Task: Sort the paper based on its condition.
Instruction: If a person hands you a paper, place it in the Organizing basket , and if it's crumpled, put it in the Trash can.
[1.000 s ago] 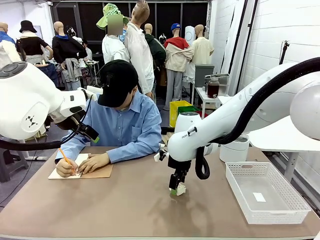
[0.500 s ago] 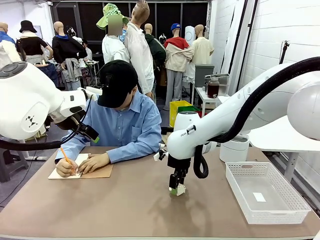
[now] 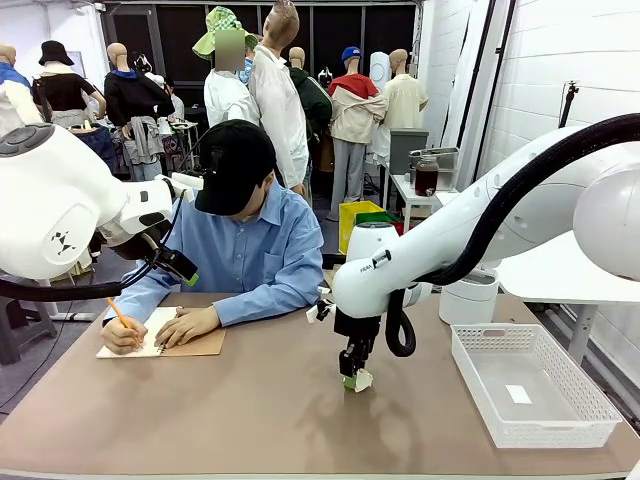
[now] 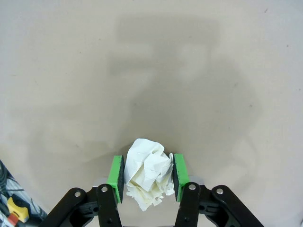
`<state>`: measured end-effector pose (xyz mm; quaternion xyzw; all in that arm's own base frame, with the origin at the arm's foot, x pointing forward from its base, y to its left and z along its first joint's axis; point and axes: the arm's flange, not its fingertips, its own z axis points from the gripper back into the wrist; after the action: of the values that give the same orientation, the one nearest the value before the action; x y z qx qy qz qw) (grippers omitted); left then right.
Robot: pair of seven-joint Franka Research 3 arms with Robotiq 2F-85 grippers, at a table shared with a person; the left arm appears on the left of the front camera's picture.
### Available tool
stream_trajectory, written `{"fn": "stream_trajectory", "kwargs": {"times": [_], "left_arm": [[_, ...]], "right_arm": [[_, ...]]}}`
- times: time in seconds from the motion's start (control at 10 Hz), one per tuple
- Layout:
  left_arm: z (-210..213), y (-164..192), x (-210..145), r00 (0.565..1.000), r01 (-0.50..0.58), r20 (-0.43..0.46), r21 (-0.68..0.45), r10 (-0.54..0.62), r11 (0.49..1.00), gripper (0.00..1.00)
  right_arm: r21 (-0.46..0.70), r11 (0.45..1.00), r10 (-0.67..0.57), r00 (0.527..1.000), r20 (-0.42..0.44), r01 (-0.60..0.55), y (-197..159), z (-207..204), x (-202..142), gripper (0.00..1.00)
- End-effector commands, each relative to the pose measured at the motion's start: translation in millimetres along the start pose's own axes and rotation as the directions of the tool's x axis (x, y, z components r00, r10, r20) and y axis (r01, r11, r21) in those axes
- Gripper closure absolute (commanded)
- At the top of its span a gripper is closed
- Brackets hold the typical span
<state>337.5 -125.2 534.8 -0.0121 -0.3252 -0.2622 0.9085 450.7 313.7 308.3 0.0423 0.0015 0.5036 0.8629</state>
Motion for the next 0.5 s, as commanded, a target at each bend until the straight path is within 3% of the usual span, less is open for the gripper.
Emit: {"fn": "stream_trajectory", "kwargs": {"times": [0.0, 0.3, 0.4], "left_arm": [[0.0, 0.4, -0.6, 1.0, -0.001, -0.005, -0.002, 0.001, 1.0, 0.0], [0.0, 0.4, -0.6, 1.0, -0.001, -0.005, -0.002, 0.001, 1.0, 0.0], [0.0, 0.4, -0.6, 1.0, -0.001, -0.005, -0.002, 0.001, 1.0, 0.0]], "right_arm": [[0.01, 1.0, -0.015, 1.0, -0.022, 0.016, 0.3, -1.1, 4.0, 0.5], [0.049, 0.999, -0.018, 0.999, -0.04, 0.02, 0.2, 0.2, 1.8, 0.5], [0.031, 0.999, -0.014, 1.0, -0.022, 0.014, -0.2, 1.8, 0.6, 0.69]]}}
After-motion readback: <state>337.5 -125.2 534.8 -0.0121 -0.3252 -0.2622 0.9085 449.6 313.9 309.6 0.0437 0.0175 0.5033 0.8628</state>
